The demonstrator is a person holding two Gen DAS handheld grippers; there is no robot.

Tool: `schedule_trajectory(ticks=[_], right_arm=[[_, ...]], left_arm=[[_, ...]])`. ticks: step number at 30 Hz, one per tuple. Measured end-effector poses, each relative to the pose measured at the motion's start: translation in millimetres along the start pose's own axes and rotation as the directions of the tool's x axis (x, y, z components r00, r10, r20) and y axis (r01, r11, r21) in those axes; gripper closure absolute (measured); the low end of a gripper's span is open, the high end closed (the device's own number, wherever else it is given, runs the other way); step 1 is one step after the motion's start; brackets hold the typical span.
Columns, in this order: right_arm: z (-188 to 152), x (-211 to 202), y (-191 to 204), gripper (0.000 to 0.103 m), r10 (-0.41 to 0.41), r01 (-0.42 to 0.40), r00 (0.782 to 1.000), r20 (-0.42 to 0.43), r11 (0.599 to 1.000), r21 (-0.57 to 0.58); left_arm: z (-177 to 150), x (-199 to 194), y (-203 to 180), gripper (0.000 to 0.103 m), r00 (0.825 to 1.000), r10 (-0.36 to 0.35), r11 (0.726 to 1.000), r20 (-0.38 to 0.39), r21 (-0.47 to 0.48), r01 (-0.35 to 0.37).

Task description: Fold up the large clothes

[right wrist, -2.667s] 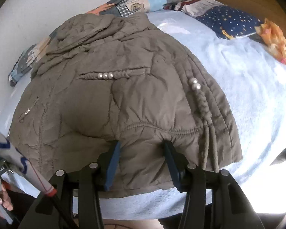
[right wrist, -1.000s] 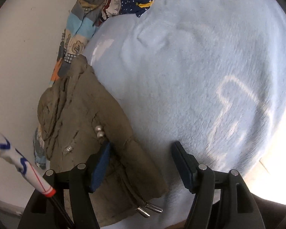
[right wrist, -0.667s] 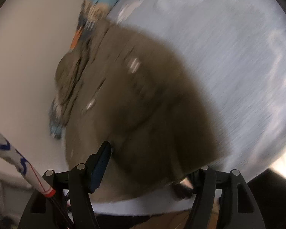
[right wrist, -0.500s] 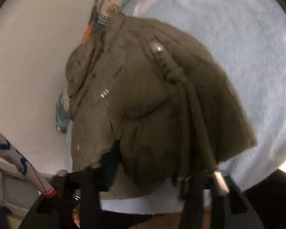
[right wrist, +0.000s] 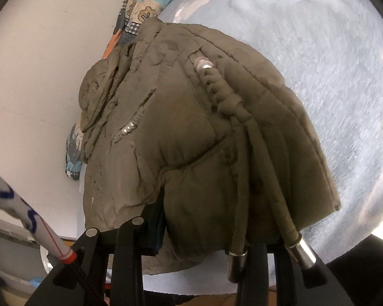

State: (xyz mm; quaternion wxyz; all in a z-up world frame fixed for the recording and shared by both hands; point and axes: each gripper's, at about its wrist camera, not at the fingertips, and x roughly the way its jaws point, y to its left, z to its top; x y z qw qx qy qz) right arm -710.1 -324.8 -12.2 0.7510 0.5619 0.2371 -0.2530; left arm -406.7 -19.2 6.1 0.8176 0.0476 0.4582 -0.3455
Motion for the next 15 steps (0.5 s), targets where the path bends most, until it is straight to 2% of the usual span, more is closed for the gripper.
schedule_trajectory(ticks=[2,3,5,8,12,15], right_arm=[[1,2,1,0.063,-0.007,0.007,1.0,-0.006,1.0,-0.007],[1,1,2,0.063,-0.01,0.01,1.0,-0.006,1.0,-0.014],[1,1,12,0.071,-0.051,0.051,0.999,0.001,0.995,-0.081],[-2,4,23,0.071,-0.109,0.11,0.994,0.012,0.982,-0.157],[-3,6,24,0.071,-0.123,0.124,0.992,0.014,0.977,-0.173],[-4,6,24,0.071,-0.129,0.131,0.991,0.02,0.976,-0.173]], left_arm=[[0,-3,-4,0.039,1.0,0.023,0.999,0.022,0.03,-0.024],[-1,-4,-4,0.04,0.999,0.033,0.999,0.027,0.042,-0.034],[-3,-5,-9,0.041,0.997,0.068,0.994,0.042,0.081,-0.071],[-7,-3,-18,0.041,0.99,0.125,0.981,0.069,0.142,-0.134],[-11,-3,-29,0.041,0.976,0.188,0.958,0.11,0.199,-0.207],[-13,-2,-32,0.041,0.971,0.207,0.949,0.119,0.215,-0.229]])
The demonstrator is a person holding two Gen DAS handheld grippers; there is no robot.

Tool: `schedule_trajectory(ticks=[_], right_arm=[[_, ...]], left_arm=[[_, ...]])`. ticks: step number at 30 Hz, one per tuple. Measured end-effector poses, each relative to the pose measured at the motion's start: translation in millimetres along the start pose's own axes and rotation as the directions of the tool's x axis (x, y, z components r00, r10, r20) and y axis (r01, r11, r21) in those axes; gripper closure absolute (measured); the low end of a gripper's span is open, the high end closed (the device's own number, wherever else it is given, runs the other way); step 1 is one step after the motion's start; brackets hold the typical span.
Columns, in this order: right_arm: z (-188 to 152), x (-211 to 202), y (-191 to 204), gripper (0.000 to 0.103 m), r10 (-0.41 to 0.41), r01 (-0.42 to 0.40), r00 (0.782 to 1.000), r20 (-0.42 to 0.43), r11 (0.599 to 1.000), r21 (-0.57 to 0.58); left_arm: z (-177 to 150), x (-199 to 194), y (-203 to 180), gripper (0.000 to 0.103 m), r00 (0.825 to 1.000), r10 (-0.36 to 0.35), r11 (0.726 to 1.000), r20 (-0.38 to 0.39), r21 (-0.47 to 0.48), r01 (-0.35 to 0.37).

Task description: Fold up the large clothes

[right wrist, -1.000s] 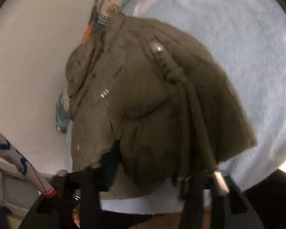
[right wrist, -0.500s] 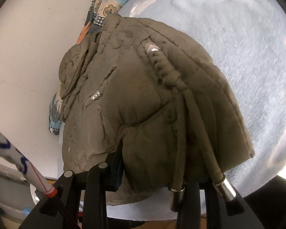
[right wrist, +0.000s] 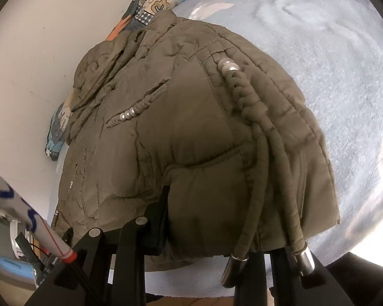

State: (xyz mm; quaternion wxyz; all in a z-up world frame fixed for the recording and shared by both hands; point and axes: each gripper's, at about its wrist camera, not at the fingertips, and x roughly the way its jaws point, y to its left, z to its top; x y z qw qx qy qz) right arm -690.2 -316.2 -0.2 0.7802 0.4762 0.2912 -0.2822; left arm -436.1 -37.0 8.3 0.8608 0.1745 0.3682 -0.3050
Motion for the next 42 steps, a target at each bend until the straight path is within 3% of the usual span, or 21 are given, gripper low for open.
schedule_trajectory(ticks=[7,14,21,42], right_arm=[[-1,3,4,0.071,-0.007,0.007,1.0,0.01,1.0,-0.002],[0,2,2,0.072,-0.011,0.011,1.0,0.012,1.0,-0.01],[0,-5,10,0.08,-0.025,0.027,0.999,0.037,0.997,-0.073],[-1,-20,21,0.083,-0.027,0.038,0.996,0.089,0.991,-0.125]], left_arm=[[-1,-4,-8,0.041,0.999,0.042,0.997,0.012,0.061,-0.043],[0,-9,-14,0.051,0.997,0.067,0.991,0.042,0.113,-0.071],[4,-14,-18,0.059,0.995,0.072,0.989,0.063,0.124,-0.079],[4,-29,-23,0.068,0.991,0.075,0.985,0.109,0.146,-0.091]])
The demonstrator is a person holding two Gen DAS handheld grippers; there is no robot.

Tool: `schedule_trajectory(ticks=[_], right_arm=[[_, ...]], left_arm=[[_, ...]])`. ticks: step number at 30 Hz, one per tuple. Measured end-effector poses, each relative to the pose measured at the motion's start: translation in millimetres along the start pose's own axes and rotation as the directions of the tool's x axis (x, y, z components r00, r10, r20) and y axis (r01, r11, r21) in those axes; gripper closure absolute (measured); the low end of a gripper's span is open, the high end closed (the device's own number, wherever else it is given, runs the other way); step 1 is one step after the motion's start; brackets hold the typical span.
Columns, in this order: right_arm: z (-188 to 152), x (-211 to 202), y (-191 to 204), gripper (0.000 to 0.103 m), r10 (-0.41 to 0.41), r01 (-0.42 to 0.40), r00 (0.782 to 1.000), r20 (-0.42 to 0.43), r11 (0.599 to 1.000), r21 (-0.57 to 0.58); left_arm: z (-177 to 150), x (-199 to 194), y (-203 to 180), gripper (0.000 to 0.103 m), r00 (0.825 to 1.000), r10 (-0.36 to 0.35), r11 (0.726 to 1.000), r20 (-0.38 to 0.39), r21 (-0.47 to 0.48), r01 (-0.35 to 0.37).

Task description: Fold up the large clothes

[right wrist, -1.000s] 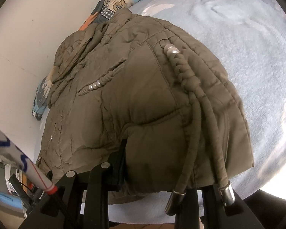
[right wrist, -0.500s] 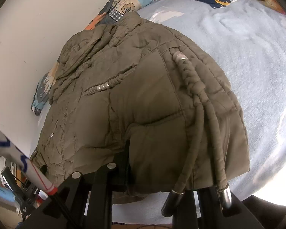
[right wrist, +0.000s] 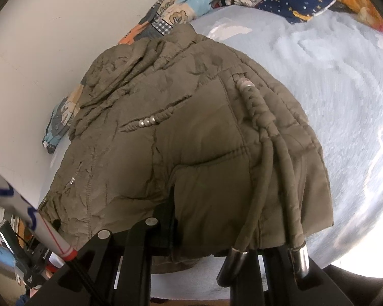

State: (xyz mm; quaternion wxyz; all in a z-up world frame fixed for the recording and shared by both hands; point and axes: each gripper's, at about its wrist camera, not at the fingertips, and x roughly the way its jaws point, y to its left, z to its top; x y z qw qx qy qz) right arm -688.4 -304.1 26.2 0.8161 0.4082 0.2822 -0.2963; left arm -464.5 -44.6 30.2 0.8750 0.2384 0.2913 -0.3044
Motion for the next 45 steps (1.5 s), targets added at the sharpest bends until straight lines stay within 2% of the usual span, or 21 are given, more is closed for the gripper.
schedule_trajectory(ticks=[11,20,27,45], right_arm=[[-2,-22,14,0.084,-0.013,0.018,0.996,0.086,0.998,-0.06],[-7,-39,18,0.085,0.004,0.003,0.994,0.112,0.998,-0.065],[-8,-50,17,0.085,0.029,-0.023,0.992,0.119,0.998,-0.056],[-4,-45,12,0.085,0.041,-0.035,0.993,0.108,0.998,-0.057]], left_arm=[[-1,-13,3,0.07,0.999,0.013,1.0,0.037,0.01,-0.014],[-1,-29,8,0.071,0.998,0.019,1.0,0.061,0.014,-0.02],[3,-34,13,0.072,0.998,0.024,1.0,0.065,0.0,-0.024],[9,-29,12,0.072,0.999,0.017,1.0,0.045,-0.024,-0.016]])
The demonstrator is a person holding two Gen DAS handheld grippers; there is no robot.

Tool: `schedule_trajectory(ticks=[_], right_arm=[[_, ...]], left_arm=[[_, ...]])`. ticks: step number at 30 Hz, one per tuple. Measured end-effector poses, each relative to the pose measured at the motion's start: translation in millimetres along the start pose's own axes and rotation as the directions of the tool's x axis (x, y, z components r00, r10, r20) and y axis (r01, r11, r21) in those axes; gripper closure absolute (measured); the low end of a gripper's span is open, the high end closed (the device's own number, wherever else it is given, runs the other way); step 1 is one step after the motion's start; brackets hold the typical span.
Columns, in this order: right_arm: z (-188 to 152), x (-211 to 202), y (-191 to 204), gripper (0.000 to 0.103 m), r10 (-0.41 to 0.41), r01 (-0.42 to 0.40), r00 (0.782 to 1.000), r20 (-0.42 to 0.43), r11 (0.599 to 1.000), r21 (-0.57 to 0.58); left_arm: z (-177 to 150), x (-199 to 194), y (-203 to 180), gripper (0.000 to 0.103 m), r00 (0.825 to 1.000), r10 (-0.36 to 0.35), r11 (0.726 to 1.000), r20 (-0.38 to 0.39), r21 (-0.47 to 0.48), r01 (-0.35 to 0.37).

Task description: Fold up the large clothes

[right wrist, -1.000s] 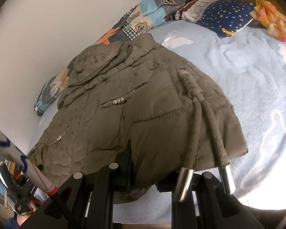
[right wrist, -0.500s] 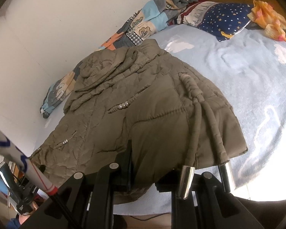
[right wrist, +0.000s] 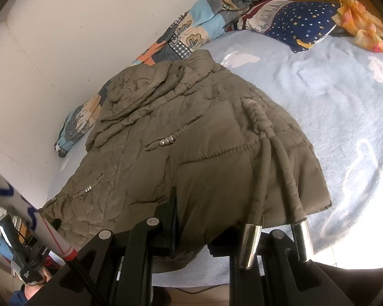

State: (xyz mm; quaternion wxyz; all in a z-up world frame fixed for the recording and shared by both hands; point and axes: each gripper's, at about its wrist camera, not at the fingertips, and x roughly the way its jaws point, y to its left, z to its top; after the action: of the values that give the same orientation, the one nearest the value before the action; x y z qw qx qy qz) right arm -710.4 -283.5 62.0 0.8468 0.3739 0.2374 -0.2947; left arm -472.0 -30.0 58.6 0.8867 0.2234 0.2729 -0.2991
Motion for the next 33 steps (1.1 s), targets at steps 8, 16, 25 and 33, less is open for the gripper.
schedule_trajectory(ticks=[8,16,25,33], right_arm=[[0.0,0.4,-0.1,0.085,0.002,-0.002,1.0,0.0,1.0,0.0],[0.0,0.3,0.8,0.085,0.002,-0.002,1.0,0.0,1.0,0.0],[0.0,-0.2,0.8,0.085,0.002,-0.002,1.0,0.0,1.0,0.001],[-0.1,-0.1,1.4,0.085,0.002,-0.002,1.0,0.0,1.0,0.002]], left_arm=[[0.9,-0.1,-0.9,0.072,1.0,0.001,1.0,-0.001,-0.006,-0.001],[1.2,-0.3,0.1,0.072,1.0,0.001,1.0,0.001,-0.008,-0.001],[1.1,-0.9,0.4,0.072,1.0,0.001,1.0,0.002,-0.008,-0.001],[1.1,-1.3,1.0,0.072,1.0,-0.001,1.0,0.001,-0.009,0.001]])
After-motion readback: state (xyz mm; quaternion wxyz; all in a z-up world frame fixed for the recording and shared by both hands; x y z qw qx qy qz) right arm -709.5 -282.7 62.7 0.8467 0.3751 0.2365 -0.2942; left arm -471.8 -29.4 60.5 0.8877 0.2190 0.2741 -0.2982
